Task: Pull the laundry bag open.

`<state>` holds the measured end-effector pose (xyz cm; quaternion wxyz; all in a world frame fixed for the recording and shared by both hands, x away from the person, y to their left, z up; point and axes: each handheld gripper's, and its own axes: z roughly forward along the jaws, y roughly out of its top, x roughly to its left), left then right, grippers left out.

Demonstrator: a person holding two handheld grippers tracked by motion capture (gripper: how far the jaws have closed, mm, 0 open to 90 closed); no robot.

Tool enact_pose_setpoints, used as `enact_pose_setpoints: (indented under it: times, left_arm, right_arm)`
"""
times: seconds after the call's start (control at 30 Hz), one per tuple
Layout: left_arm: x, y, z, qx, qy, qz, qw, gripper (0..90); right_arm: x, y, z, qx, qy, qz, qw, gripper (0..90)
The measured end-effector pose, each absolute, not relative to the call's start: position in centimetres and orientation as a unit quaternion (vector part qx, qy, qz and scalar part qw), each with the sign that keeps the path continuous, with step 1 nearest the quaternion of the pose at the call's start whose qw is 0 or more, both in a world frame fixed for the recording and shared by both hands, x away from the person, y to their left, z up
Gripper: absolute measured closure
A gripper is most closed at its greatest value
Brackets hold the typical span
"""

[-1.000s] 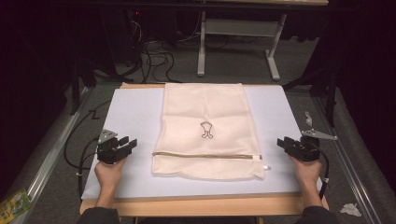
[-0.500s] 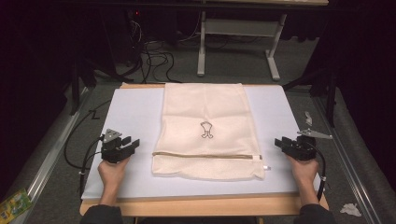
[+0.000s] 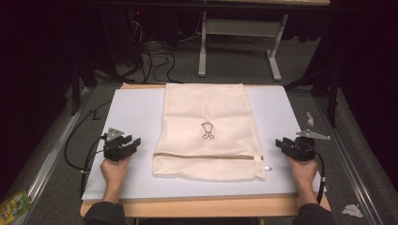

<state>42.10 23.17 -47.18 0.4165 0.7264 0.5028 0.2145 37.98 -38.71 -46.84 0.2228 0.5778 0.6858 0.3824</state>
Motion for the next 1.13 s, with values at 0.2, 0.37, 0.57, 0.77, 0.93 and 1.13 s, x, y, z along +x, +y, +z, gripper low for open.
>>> enact_pose_setpoints:
  times: [0.2, 0.37, 0.57, 0.77, 0.93, 1.13]
  left_arm:
    - [42.3, 22.9, -47.6, 0.73, 0.5, 0.224, 0.408, 55.0]
    - [42.4, 22.7, -47.9, 0.733, 0.497, 0.226, 0.405, 54.4]
    - [42.5, 22.6, -48.3, 0.732, 0.502, 0.223, 0.404, 52.7]
    - [42.4, 22.7, -48.4, 0.727, 0.502, 0.225, 0.411, 50.1]
    - [42.0, 22.6, -48.4, 0.727, 0.494, 0.237, 0.414, 48.3]
    - [42.0, 22.5, -48.4, 0.729, 0.493, 0.237, 0.413, 46.3]
  right_arm:
    - [38.2, -38.5, -47.1, 0.58, 0.686, 0.376, 0.226, 59.3]
    - [38.3, -38.3, -47.4, 0.578, 0.688, 0.374, 0.229, 58.7]
    - [38.2, -38.3, -47.5, 0.58, 0.682, 0.38, 0.233, 57.0]
    - [38.0, -38.2, -47.6, 0.581, 0.679, 0.374, 0.247, 53.6]
    - [38.0, -37.9, -47.7, 0.58, 0.681, 0.365, 0.257, 52.7]
    - [38.0, -37.9, -47.7, 0.578, 0.683, 0.364, 0.259, 51.1]
